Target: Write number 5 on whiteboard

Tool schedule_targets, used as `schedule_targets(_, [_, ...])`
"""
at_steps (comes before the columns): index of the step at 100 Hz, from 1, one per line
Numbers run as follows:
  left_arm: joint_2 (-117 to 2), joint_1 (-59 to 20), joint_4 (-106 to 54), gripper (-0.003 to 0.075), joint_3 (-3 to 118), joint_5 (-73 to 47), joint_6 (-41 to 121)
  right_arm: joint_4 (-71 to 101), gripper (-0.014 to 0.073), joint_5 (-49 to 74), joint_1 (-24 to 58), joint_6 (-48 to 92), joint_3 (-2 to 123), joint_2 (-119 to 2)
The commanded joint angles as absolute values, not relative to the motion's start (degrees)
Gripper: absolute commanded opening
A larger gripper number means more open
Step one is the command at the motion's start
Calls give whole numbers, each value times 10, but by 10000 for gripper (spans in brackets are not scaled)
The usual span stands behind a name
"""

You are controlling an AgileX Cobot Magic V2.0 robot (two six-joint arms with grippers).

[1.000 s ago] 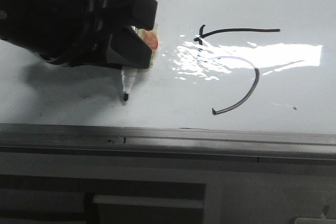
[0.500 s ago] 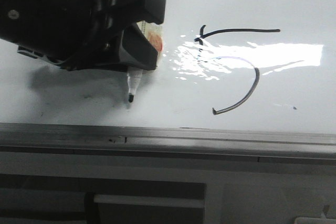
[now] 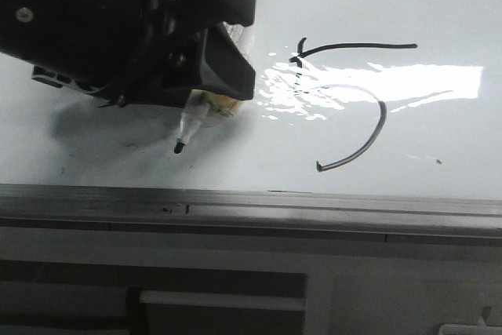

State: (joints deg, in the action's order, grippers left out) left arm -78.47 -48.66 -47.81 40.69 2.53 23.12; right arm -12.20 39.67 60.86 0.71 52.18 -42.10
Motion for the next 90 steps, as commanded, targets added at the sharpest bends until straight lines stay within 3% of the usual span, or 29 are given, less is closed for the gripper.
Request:
schedule_targets(1, [-782, -473, -487, 527, 414, 99, 229, -142, -52, 359, 609, 6, 541, -417])
schedule_targets(14, [-730, -473, -457, 557, 416, 96, 237, -198, -52, 358, 609, -14, 539, -403])
schedule_targets(32, [-592, -473, -338, 517, 413, 77, 237, -325, -52, 395, 609, -121, 503, -333])
schedule_targets(42, [-514, -460, -257, 407, 393, 25, 237, -401, -52, 440, 609, -154, 456, -265])
schedule_targets(65, [-393, -416, -199, -23, 287, -32, 237, -444, -52, 488, 609, -173, 319, -96])
schedule_targets(90, [-363, -411, -199, -20, 242, -35, 237, -430, -52, 471, 609, -173, 264, 11])
